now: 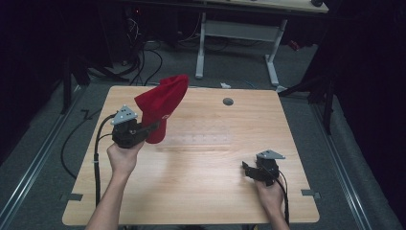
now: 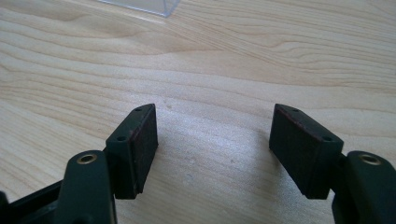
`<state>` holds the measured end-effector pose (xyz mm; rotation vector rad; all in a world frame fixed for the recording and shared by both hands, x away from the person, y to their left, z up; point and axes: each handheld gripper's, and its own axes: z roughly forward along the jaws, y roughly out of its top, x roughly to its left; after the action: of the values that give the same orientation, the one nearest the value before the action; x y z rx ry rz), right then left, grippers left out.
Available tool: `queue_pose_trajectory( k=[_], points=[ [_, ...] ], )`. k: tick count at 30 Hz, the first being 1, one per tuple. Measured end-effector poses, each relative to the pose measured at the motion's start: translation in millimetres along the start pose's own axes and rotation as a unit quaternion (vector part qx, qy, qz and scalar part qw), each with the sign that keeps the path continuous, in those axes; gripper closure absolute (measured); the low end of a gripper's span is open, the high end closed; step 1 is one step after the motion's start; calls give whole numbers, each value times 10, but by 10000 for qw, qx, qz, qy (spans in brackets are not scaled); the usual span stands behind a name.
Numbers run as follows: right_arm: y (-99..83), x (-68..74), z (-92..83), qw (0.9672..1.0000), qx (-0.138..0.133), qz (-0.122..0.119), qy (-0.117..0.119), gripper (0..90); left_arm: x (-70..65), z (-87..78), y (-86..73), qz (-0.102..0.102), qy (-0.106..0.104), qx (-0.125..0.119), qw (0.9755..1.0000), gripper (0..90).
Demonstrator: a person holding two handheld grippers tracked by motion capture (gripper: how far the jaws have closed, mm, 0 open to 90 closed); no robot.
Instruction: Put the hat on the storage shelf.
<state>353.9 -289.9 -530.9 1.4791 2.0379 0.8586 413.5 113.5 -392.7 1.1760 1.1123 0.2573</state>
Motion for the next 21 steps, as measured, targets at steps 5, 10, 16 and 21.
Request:
queue_pose_trajectory(
  k=[5, 10, 16, 21],
  points=[
    [0, 0, 0, 10000, -2, 0, 0, 327, 83, 83, -9, 11, 139, -35, 9999, 847],
    [0, 0, 0, 10000, -3, -10, -1, 327, 116, 161, -31, 174, 205, -23, 9996, 847],
    [0, 0, 0, 10000, 0, -13, 1, 325, 133, 257, -37, 115, 181, -107, 9997, 847],
    [-1, 2, -2, 10000, 6, -14, -4, 324, 150, 334, -49, 79, 188, -139, 9997, 848]
  ],
)
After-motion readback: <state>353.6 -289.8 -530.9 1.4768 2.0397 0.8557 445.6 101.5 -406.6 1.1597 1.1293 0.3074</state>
